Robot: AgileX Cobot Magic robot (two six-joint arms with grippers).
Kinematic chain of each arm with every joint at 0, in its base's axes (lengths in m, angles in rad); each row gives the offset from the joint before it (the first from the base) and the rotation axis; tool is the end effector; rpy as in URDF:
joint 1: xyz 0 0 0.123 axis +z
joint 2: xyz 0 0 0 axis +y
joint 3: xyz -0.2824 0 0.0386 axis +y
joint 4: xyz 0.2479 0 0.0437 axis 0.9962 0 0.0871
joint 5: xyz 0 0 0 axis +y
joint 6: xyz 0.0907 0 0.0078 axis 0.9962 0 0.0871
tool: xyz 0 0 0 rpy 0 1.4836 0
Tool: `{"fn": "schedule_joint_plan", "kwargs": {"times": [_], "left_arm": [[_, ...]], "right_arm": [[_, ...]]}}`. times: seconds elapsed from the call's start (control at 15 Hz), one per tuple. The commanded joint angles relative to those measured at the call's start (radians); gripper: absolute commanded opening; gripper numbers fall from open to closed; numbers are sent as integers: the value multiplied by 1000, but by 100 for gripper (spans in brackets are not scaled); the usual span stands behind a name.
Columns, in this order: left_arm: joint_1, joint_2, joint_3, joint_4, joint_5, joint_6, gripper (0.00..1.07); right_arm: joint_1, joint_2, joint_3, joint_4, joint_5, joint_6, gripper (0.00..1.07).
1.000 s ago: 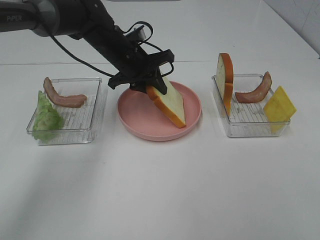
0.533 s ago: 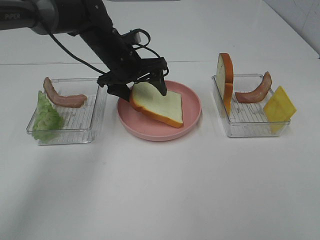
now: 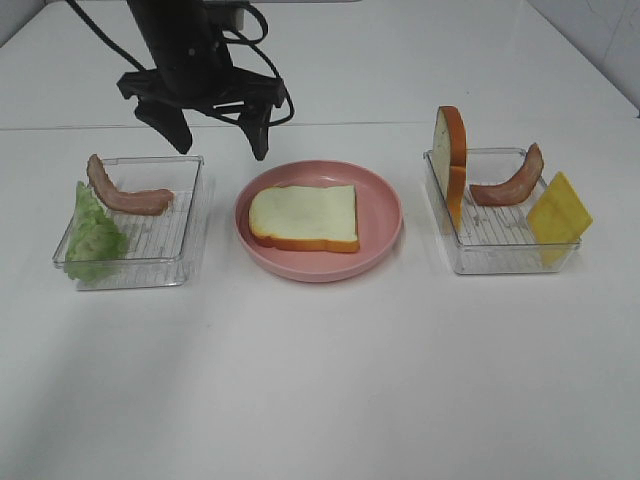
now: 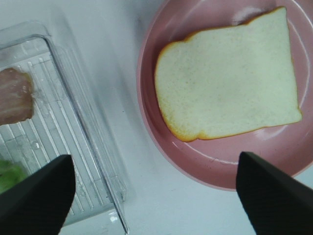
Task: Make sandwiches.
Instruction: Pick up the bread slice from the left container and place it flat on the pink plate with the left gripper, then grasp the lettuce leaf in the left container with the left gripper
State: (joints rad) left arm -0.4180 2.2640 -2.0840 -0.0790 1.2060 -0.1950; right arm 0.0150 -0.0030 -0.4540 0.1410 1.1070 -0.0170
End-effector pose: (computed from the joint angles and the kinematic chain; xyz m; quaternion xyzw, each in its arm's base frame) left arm 0.4416 -0.2035 0.2267 0.1013 0.9848 -0.0775 0.1176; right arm -0.0030 0.0114 0.2614 -0.0168 0.8733 0.0699 0.4818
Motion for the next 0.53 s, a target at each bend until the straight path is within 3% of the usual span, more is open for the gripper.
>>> {"fn": "schedule_joint_plan", "kwargs": {"times": [0.07, 0.27, 0.4, 0.53], "left_arm": [[-3, -40, -1, 14, 113, -22, 82], [35, -144, 123, 52, 113, -20, 82], [108, -288, 309, 79, 113, -20, 82], [159, -337, 377, 101, 113, 3, 82]], "right_arm": [[-3, -32, 4, 4, -8, -9, 94], [-3, -32, 4, 4, -9, -9, 94], [-3, -32, 4, 4, -9, -9, 94], [-3, -32, 4, 4, -9, -9, 94]]}}
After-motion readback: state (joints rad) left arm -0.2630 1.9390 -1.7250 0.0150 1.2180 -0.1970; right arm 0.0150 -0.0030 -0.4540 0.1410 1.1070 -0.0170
